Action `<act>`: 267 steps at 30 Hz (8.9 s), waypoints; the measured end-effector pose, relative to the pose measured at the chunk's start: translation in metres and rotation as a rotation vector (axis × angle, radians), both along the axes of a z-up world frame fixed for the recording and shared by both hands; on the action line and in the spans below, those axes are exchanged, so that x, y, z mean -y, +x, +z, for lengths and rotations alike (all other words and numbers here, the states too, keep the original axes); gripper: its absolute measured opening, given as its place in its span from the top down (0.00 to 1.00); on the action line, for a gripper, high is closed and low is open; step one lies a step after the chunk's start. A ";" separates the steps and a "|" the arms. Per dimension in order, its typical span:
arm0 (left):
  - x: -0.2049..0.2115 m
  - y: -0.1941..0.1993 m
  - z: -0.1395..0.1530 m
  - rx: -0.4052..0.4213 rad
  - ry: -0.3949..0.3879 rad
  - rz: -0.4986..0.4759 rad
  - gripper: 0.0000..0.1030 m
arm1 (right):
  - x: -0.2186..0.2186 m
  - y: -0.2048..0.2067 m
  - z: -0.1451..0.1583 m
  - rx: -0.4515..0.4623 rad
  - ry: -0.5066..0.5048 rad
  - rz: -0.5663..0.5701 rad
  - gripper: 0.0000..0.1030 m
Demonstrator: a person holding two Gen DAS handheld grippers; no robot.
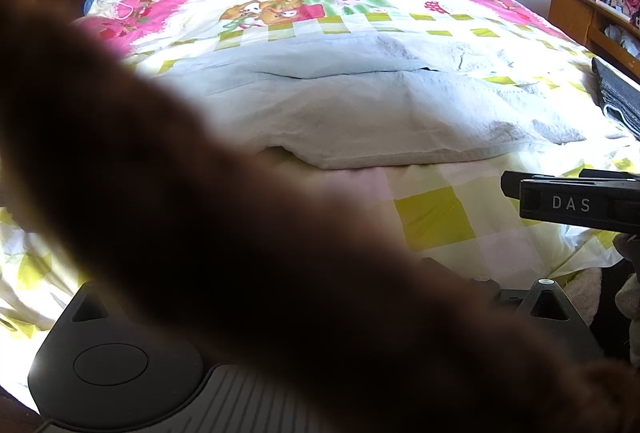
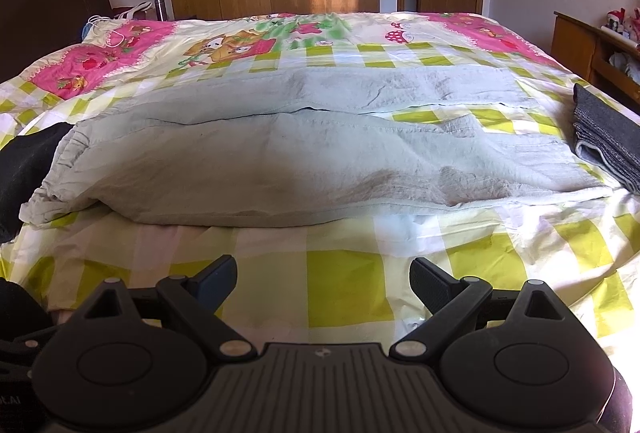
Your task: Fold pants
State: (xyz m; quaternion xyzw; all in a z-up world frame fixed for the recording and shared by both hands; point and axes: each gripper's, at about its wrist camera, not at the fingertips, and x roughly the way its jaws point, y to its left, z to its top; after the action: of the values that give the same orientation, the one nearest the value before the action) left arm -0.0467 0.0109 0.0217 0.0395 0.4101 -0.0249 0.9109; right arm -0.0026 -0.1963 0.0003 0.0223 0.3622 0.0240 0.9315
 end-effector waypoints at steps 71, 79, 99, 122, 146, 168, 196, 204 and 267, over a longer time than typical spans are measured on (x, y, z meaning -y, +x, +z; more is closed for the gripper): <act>0.118 0.109 -0.020 0.100 -0.025 -0.362 0.00 | 0.271 0.087 -0.034 -0.086 0.461 -0.692 0.81; 0.125 0.107 -0.023 0.091 -0.035 -0.400 0.00 | 0.291 0.079 -0.018 -0.076 0.329 -0.692 0.81; -0.059 0.122 -0.001 0.130 0.141 -0.101 0.00 | -0.015 0.110 0.019 -0.054 0.056 0.263 0.77; -0.171 0.110 0.008 0.051 0.061 -0.139 0.01 | -0.161 0.179 0.020 -0.106 -0.050 0.799 0.68; -0.221 0.420 -0.032 -0.072 -0.035 -0.168 0.01 | -0.143 0.439 -0.028 -0.244 -0.277 0.817 0.51; -0.221 0.347 0.037 0.094 -0.140 -0.167 0.85 | -0.122 0.308 0.089 0.092 -0.188 0.773 0.82; -0.229 0.412 -0.044 -0.147 -0.095 -0.180 0.17 | -0.157 0.424 -0.034 -0.195 -0.346 0.893 0.78; -0.212 0.398 -0.030 -0.097 -0.091 -0.179 0.84 | -0.148 0.383 0.012 -0.048 -0.306 0.782 0.81; -0.178 0.077 0.004 0.134 0.340 -0.390 0.59 | -0.150 0.056 -0.013 0.087 -0.593 1.354 0.50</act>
State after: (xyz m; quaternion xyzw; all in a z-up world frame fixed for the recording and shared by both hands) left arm 0.0301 0.1887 0.0256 0.2716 0.3320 -0.1283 0.8942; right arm 0.0534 -0.0459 -0.0127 -0.4595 0.2508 0.4954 0.6932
